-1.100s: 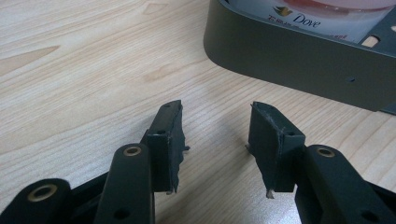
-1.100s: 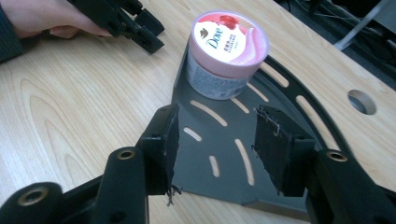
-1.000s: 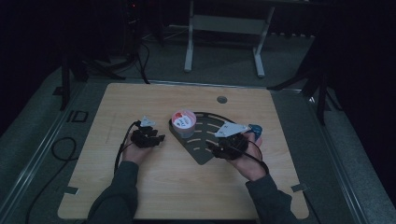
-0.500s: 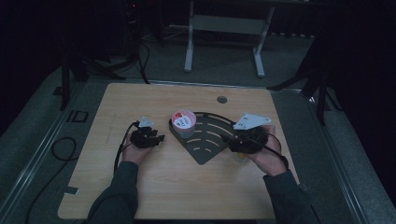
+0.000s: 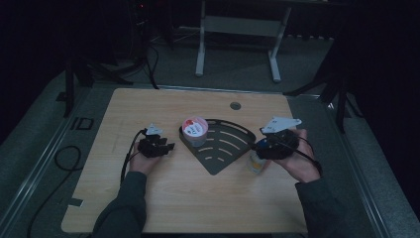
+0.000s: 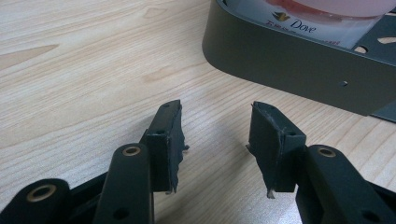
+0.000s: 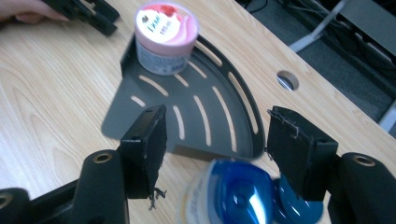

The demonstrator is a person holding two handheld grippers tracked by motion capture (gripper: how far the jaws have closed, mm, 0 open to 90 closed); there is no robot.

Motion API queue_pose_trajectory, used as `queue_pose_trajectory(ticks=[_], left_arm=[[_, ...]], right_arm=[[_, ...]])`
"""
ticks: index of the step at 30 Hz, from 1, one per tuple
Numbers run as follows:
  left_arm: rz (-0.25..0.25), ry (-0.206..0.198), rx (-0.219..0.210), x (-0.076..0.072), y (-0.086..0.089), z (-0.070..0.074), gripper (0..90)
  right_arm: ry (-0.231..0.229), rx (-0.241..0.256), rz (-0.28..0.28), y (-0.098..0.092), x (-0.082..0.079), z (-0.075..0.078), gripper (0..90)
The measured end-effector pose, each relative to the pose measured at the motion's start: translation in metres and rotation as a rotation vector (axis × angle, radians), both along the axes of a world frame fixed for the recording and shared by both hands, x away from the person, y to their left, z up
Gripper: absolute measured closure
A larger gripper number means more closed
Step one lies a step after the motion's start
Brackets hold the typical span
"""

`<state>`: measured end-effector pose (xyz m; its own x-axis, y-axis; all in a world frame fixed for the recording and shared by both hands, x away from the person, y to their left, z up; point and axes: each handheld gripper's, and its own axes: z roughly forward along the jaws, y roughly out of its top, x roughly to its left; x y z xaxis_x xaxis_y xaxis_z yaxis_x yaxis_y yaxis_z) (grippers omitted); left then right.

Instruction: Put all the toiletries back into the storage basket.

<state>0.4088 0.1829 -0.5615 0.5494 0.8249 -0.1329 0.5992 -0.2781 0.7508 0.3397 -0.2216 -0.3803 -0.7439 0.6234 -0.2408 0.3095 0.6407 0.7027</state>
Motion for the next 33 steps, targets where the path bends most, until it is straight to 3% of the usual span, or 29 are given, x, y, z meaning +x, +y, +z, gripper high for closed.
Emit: queue_pose_trajectory(ticks=[11,21,33], left_arm=[[-0.002,0.003,-0.002,0.000,0.000,0.000,54.0],[-0.002,0.001,0.000,0.000,0.000,0.000,53.9],[-0.002,0.000,0.001,0.000,0.000,0.000,53.9]], right_arm=[[0.044,-0.050,-0.039,-0.015,0.007,-0.007,34.9],[0.107,-0.120,-0.018,-0.013,0.012,-0.017,40.1],[0.172,-0.146,-0.011,-0.011,0.023,-0.025,44.2]])
